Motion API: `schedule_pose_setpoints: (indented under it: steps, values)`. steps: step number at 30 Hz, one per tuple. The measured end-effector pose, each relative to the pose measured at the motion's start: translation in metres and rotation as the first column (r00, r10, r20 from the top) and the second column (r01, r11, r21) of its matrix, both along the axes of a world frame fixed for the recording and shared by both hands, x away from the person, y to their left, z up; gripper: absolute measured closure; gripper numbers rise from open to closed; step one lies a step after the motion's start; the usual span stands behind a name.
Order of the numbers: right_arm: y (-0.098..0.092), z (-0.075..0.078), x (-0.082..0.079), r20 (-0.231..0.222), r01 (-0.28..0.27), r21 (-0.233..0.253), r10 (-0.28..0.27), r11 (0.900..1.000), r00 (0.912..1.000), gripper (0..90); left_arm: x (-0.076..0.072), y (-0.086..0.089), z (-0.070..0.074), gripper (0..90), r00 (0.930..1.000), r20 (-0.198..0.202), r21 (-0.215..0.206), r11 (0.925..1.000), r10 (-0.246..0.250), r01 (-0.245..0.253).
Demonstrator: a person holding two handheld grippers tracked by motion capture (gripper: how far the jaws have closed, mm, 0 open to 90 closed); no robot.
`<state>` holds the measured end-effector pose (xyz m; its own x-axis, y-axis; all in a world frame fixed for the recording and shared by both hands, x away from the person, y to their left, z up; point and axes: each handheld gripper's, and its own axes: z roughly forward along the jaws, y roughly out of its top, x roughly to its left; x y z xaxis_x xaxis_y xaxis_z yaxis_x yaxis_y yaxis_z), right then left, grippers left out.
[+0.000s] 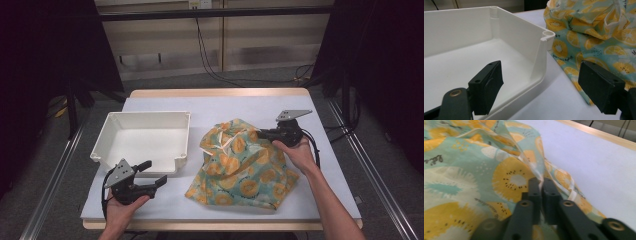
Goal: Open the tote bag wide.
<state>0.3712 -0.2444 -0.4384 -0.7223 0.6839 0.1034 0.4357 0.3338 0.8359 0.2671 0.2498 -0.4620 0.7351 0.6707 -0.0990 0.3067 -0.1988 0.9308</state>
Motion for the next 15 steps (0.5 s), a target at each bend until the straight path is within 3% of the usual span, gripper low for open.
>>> schedule_pose_setpoints:
  steps: [7, 12, 15]
  values:
    - [-0.002, 0.011, -0.009, 0.012, -0.015, 0.046, 0.015, 0.999, 0.9998, 90.0, -0.001, 0.001, 0.001, 19.8, 1.0, 0.004, 0.014, 0.9999, 0.003, -0.003]
    - [-0.008, 0.033, -0.025, 0.055, -0.035, 0.106, 0.029, 0.994, 0.998, 90.0, -0.001, 0.0, 0.001, 20.4, 0.9999, 0.009, 0.001, 1.0, 0.005, -0.005]
    - [-0.011, 0.04, -0.033, 0.065, -0.043, 0.115, 0.035, 0.992, 0.9973, 90.0, -0.001, -0.001, 0.001, 20.5, 1.0, 0.004, -0.002, 1.0, 0.005, -0.005]
